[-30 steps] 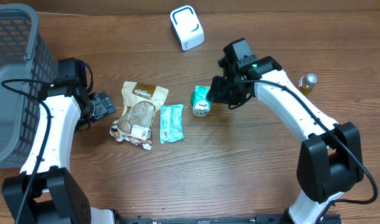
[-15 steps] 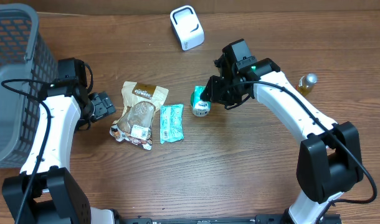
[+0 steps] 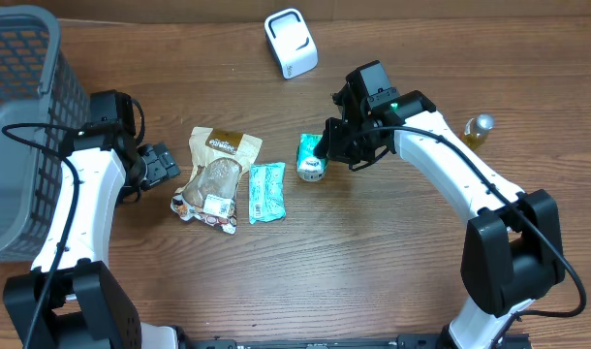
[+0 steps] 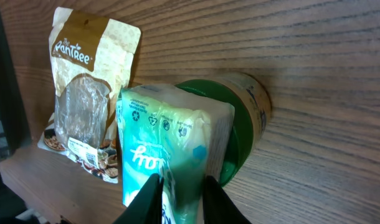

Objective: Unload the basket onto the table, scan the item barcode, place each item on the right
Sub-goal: 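Lift the tissue pack and pull it rightward with the right gripper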

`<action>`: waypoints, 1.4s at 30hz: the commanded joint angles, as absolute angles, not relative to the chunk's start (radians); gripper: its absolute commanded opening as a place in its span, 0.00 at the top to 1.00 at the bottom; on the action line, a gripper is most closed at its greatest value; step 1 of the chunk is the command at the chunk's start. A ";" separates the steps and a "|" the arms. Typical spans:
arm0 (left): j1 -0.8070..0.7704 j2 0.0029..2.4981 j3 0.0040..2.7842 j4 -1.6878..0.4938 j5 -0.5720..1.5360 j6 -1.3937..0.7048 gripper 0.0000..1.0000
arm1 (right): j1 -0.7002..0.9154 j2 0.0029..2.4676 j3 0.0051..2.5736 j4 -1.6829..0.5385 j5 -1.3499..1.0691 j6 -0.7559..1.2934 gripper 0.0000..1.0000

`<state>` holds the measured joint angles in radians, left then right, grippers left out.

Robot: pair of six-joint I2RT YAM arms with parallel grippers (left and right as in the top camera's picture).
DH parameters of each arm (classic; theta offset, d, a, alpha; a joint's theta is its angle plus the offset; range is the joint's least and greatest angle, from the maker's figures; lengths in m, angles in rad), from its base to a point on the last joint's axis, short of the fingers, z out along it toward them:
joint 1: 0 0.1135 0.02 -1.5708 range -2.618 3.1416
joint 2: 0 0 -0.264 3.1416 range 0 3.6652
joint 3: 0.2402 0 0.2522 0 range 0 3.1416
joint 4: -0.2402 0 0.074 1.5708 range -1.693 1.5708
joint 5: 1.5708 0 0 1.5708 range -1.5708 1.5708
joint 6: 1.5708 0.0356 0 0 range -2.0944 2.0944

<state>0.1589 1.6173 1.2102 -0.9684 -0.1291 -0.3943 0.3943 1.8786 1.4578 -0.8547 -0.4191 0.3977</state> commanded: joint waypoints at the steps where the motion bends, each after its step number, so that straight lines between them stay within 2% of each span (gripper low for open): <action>1: 0.162 1.597 1.208 -0.968 -0.138 -0.407 0.00 | 0.399 1.869 1.443 -0.849 -0.416 0.397 0.79; 5: 0.162 1.597 1.208 -0.968 -0.138 -0.407 0.01 | 0.399 1.870 1.420 -0.832 -0.416 0.397 0.76; 8: 0.162 1.597 1.208 -0.968 -0.138 -0.407 0.00 | 0.399 1.870 1.415 -0.823 -0.416 0.397 0.77; 9: 0.162 1.597 1.208 -0.968 -0.138 -0.407 0.00 | 0.399 1.870 1.415 -0.821 -0.416 0.397 0.80; 10: 0.162 1.597 1.208 -0.968 -0.138 -0.407 0.01 | 0.399 1.870 1.415 -0.810 -0.417 0.397 0.88; 13: 0.162 1.597 1.208 -0.968 -0.138 -0.408 0.00 | 0.397 1.870 1.417 -0.805 -0.426 0.397 0.96; 33: 0.162 1.597 1.208 -0.968 -0.138 -0.408 0.00 | 0.146 1.837 1.471 -0.989 -0.558 0.213 0.96; 35: 0.162 1.597 1.208 -0.968 -0.138 -0.407 0.00 | 0.140 1.837 1.471 -1.001 -0.604 0.170 0.96; 42: 0.162 1.597 1.208 -0.968 -0.138 -0.407 0.00 | 0.080 1.837 1.471 -1.069 -1.151 -0.060 0.96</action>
<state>0.1589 1.6173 1.2102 -0.9688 -0.1291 -0.3943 0.1085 1.8763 1.4403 -1.0622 -0.8619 0.0547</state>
